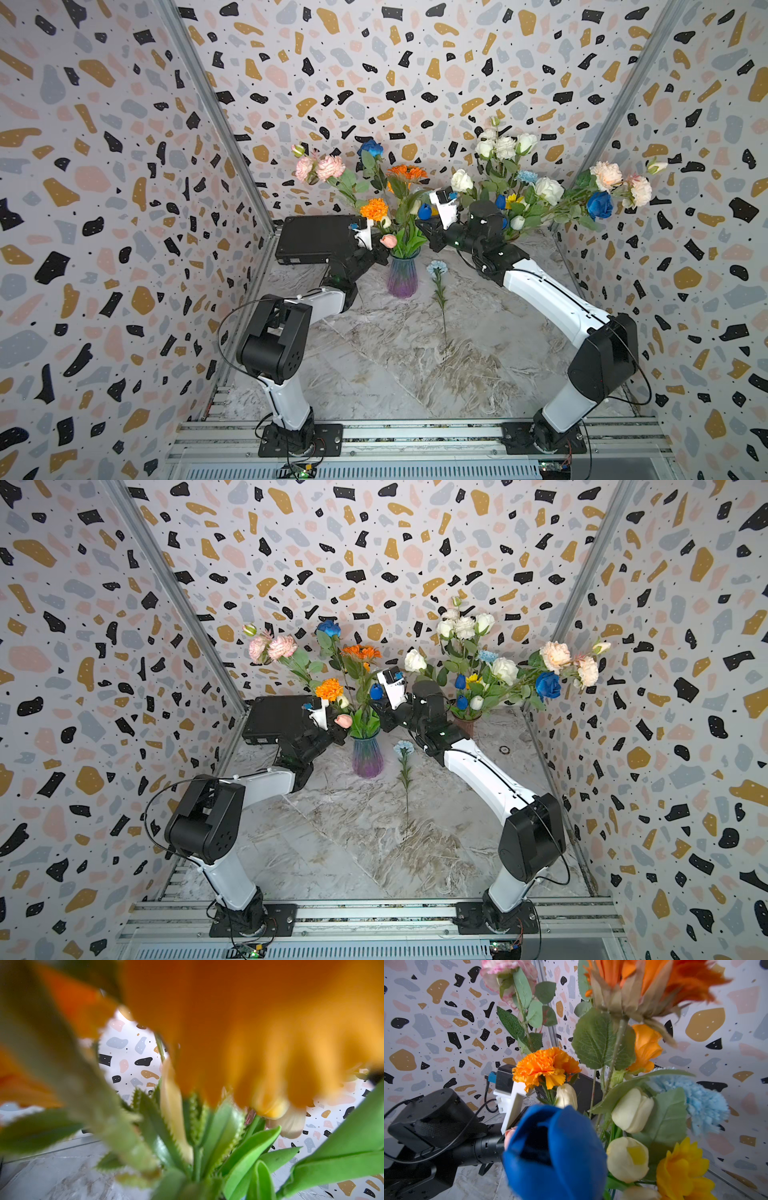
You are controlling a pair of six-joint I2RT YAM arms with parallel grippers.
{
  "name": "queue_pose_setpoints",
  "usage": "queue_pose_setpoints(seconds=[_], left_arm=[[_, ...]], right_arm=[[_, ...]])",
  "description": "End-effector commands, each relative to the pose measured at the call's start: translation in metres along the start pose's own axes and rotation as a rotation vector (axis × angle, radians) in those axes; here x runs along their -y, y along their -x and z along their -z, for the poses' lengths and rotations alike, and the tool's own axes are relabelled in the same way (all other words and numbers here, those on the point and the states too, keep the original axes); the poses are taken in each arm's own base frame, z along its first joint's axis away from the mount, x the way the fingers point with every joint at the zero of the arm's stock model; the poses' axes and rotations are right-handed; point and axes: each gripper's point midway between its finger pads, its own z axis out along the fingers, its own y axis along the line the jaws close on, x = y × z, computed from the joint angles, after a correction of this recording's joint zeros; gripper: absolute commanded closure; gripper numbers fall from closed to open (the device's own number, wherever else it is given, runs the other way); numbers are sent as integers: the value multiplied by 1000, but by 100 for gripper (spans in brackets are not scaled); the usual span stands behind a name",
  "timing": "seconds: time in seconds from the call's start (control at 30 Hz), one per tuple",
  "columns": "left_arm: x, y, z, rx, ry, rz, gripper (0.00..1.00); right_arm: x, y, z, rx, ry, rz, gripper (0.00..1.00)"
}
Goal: Pick out blue flowers from the vase
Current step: Pick up the flower from the vase.
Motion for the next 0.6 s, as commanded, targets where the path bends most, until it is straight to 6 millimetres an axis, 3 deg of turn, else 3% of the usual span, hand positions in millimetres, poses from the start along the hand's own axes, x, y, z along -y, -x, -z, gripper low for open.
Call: queue_pose_setpoints(seconds=[0.0,0.13,0.27,0.43,0.57], left_arm=[[11,11,3,45,-32,-27,82],[11,8,4,33,-30,-38,84],[11,7,5,35,-27,-33,85],[10,6,7,42,-25,-24,86],[11,4,8,39,-24,-26,86]], right_arm=[[-1,-5,-4,-20,15,-2,89],[-4,7,2,4,11,20,89],[-14,36,21,46,11,65,89],[-33,77,60,132,18,96,90],[-51,108,103,209,8,126,90]])
